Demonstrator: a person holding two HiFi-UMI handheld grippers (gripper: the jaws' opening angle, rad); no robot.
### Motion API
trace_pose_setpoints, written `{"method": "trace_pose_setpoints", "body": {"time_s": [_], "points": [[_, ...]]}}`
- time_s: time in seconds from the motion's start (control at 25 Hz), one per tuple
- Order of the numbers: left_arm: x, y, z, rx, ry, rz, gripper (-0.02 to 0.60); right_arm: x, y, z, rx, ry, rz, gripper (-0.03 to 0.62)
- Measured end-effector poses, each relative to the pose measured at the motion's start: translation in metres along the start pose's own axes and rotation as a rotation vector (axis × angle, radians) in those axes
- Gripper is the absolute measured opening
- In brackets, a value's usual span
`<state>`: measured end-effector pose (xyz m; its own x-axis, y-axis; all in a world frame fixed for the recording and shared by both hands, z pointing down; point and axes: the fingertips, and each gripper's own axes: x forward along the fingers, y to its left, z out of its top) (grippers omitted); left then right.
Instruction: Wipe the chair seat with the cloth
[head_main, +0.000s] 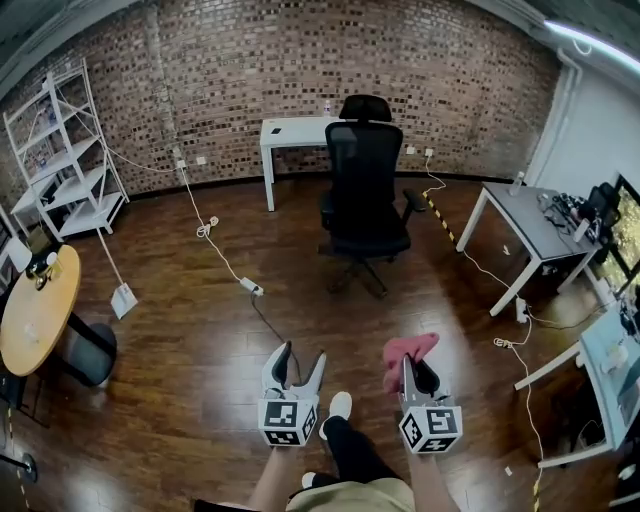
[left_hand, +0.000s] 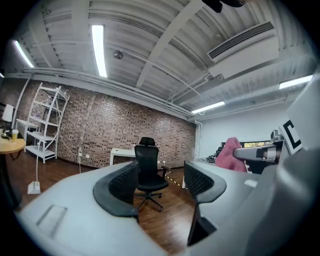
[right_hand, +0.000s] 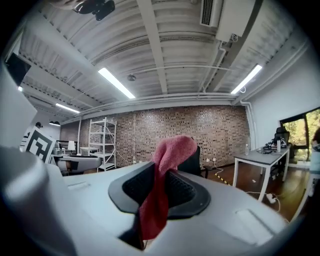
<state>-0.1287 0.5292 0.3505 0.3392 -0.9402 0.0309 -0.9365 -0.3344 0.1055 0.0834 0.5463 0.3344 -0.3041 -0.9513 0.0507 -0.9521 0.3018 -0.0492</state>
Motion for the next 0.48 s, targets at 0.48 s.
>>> {"method": "trace_pose_setpoints", "body": {"time_s": [0.48], "points": [[0.15, 0.031, 0.025, 0.05, -0.017, 0.079, 0.258, 0.172, -0.025, 0.02, 0.02, -0.059, 0.195, 0.066]]}}
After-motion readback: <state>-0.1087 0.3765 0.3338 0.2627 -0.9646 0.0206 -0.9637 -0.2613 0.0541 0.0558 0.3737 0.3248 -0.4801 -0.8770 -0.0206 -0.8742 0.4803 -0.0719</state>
